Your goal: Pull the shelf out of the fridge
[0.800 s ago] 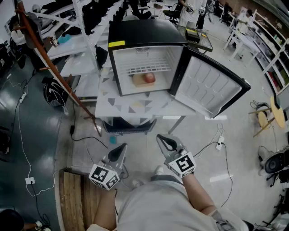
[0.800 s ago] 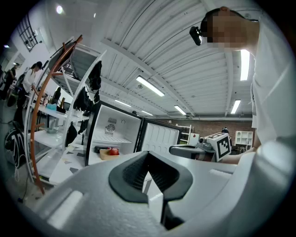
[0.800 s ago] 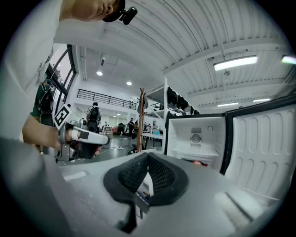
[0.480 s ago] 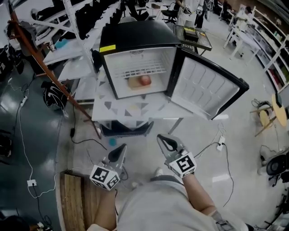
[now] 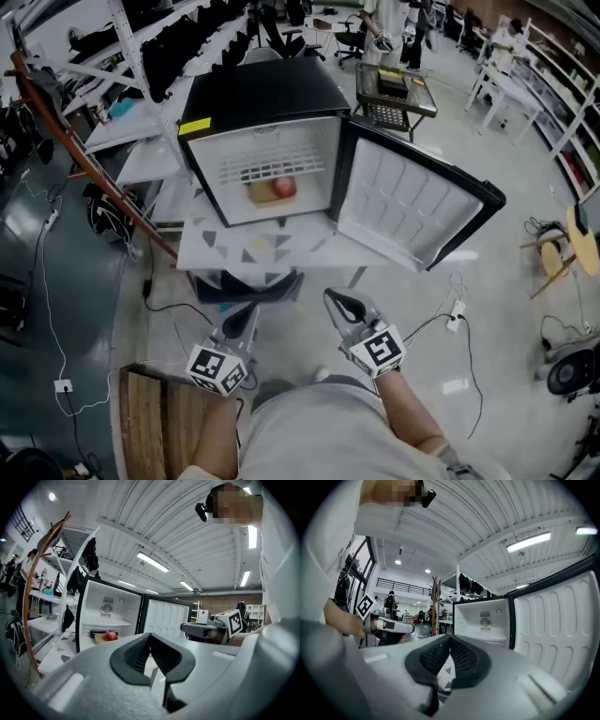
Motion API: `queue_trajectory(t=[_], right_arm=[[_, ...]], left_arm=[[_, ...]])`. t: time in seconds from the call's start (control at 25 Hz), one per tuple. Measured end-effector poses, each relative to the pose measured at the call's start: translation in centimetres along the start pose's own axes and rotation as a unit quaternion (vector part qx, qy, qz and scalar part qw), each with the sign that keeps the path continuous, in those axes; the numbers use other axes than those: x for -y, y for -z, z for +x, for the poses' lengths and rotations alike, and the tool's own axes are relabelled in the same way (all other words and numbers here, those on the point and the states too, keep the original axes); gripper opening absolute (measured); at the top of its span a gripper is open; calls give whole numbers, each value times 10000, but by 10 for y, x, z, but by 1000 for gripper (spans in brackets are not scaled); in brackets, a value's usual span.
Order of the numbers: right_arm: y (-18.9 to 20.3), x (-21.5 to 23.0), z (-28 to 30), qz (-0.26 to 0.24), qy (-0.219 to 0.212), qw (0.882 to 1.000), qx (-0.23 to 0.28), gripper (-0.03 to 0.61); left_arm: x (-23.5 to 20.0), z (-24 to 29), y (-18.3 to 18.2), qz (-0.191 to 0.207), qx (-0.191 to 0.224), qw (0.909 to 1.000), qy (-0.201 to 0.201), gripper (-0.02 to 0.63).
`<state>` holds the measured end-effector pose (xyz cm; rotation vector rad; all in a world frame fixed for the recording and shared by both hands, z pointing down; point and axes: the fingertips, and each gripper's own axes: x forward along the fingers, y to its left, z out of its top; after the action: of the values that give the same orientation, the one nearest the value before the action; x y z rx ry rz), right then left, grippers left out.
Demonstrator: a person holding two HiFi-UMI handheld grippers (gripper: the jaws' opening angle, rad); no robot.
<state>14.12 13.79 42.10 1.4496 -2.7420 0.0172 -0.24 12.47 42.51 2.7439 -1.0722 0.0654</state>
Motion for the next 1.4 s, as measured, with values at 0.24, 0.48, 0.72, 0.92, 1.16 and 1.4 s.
queue_trajectory(t=[0.24,0.48,0.72,0.92,1.16,1.4], right_arm=[[12,28,2,127,56,9999,-76,2],[20,48,29,117,189,9995,-215,2],[21,67,84,199,494,9982,-269,2],[15,72,133,209,677,9969,-329,2],[15,65,189,172,815,9956,-433,2],[16,59,234,197,1068,9930,-465,2]], left_arm=[[9,32,3,5,-123,9999,64,8],[-23,56,8,-54,-230,9997,97,8],[-75,83,0,-123,-324,9986,399,9],[-122,102,-8,-203,-354,9971,649,9],[-179,110,-14,-266,-391,9946,927,9],[-225,113,-15,-505,-352,9914,1155,9]])
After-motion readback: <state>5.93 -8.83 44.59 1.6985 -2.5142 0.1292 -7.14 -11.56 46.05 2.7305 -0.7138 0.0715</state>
